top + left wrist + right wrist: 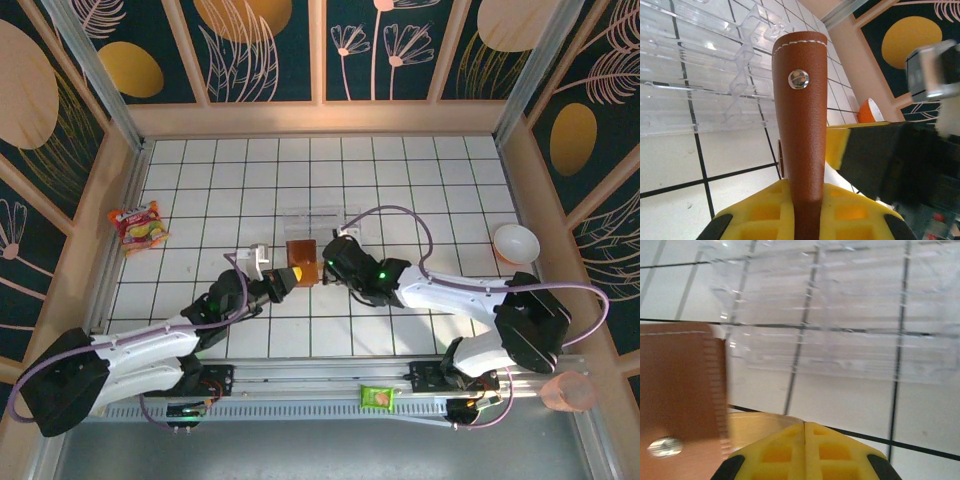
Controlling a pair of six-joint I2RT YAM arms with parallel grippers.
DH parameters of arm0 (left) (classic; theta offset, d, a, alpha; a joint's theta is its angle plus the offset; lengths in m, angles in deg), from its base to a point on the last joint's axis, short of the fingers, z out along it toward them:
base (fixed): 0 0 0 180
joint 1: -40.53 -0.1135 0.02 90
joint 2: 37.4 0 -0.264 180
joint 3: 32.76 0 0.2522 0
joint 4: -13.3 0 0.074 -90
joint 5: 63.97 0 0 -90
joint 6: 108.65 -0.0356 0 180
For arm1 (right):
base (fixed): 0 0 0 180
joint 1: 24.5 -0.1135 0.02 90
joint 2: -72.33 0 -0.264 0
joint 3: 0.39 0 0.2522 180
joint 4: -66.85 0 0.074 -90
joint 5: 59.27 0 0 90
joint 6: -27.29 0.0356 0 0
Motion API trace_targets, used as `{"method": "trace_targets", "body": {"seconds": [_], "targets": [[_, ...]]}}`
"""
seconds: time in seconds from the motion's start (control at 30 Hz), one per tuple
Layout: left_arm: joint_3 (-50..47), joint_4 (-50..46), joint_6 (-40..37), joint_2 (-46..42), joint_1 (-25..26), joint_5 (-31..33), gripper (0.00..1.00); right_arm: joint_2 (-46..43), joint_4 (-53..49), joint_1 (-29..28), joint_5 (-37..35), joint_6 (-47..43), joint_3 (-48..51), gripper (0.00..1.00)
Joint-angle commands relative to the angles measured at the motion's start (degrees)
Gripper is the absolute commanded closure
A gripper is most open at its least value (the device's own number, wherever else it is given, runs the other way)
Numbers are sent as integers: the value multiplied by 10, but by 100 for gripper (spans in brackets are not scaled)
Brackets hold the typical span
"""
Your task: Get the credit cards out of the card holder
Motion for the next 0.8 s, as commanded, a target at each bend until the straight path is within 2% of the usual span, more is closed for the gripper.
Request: {"method": "trace_targets", "body": {"seconds": [0.0,0.1,0.2,0.27,0.53,0.63,0.77], "targets": [[-11,37,13,-15,1,6,100,-23,-22,6,-21,10,23,100],[-7,23,14,-13,1,-15,100,-44,-3,6,8,-3,35,100],[11,-36,18,0,0,-37,100,-54,4,9,44,-8,44,100],[19,-70,25,15,0,-61,87,-54,6,9,65,-3,53,100],[31,-156,41,64,0,-102,75,-59,32,2,96,32,106,100],[32,-178,51,82,0,-103,68,-54,33,0,95,37,112,100],[29,-193,61,96,1,-97,53,-42,30,-2,92,38,112,100]]}}
